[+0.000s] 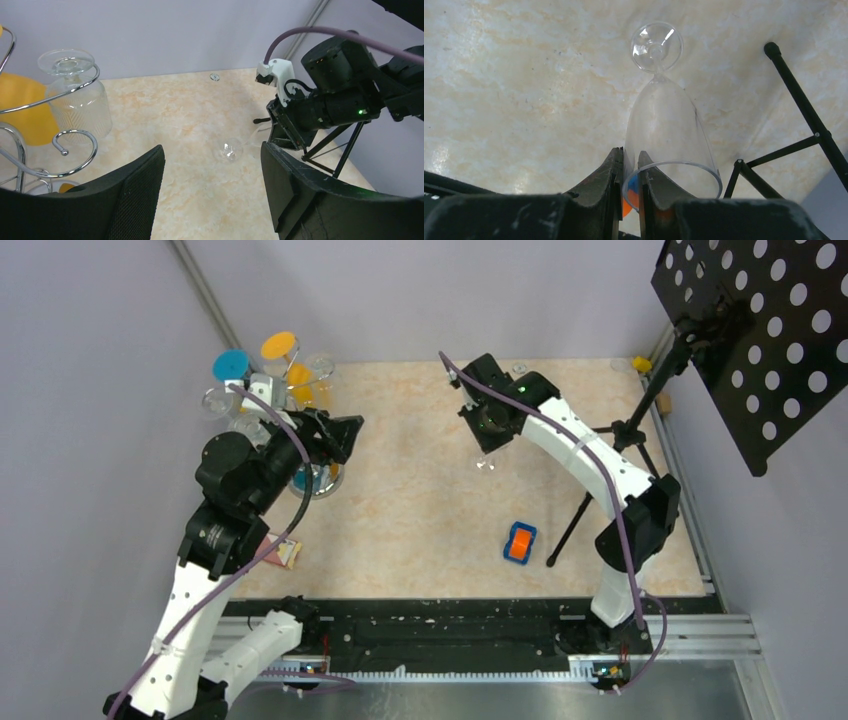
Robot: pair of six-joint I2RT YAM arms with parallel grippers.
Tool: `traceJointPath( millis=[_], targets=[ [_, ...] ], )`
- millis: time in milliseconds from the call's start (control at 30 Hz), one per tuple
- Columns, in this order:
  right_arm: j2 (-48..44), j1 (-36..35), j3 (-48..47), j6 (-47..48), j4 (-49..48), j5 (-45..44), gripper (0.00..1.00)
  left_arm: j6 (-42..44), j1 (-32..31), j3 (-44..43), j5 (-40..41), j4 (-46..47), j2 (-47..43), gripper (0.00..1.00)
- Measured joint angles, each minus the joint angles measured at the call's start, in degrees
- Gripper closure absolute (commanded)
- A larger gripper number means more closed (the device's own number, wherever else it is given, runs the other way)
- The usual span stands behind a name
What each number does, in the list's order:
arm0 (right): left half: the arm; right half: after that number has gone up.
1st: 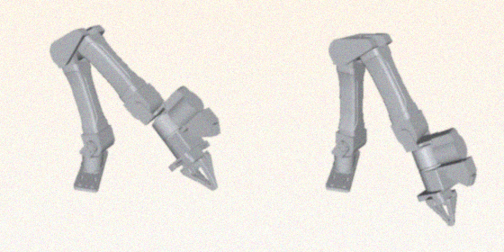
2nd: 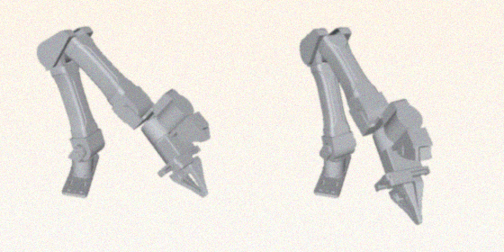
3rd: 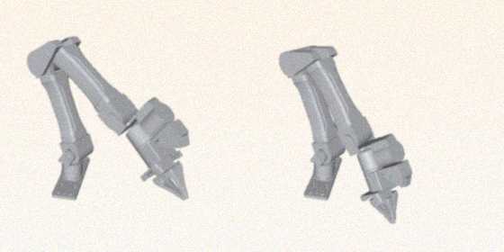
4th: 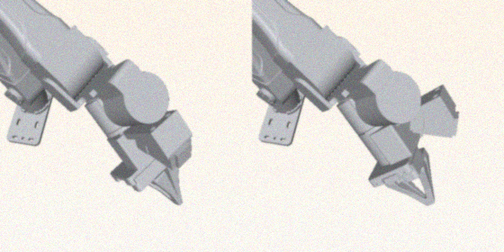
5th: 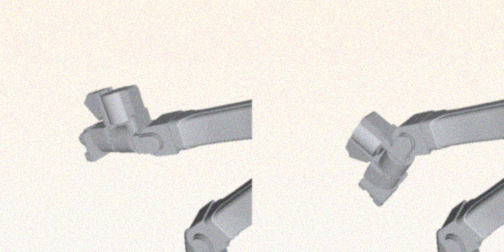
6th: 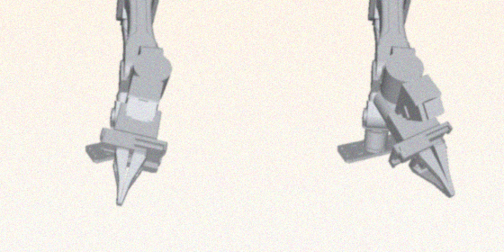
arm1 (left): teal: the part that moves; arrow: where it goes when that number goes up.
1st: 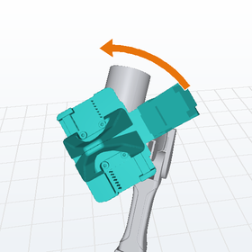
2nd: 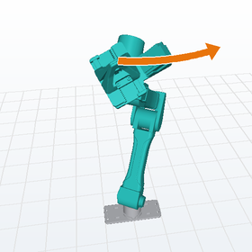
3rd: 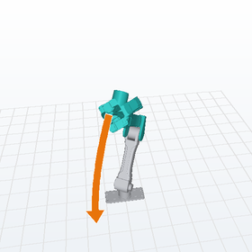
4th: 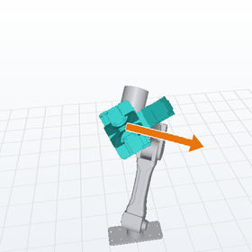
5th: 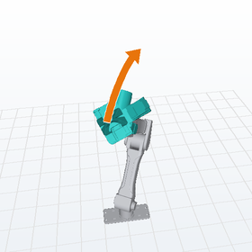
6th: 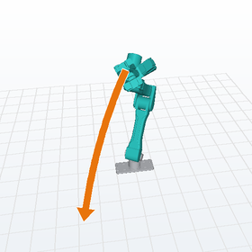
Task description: Take the wine glass off the wine glass rack
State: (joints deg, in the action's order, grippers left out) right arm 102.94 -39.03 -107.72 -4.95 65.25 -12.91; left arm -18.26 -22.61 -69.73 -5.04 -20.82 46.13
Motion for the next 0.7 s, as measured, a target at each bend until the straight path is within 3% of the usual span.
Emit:
traceJointPath(
  millis=[633, 700],
  targets=[
    [11.0, 6.3, -12.3, 5.9, 7.9, 4.0, 1.0, 1.9, 0.0, 0.5, 0.7, -1.2, -0.2, 0.25],
    [11.1, 7.1, -12.9, 6.3, 8.1, 4.2, 0.95, 2.0, 0.0, 0.5, 1.0, -1.6, -0.2, 0.25]
  ],
)
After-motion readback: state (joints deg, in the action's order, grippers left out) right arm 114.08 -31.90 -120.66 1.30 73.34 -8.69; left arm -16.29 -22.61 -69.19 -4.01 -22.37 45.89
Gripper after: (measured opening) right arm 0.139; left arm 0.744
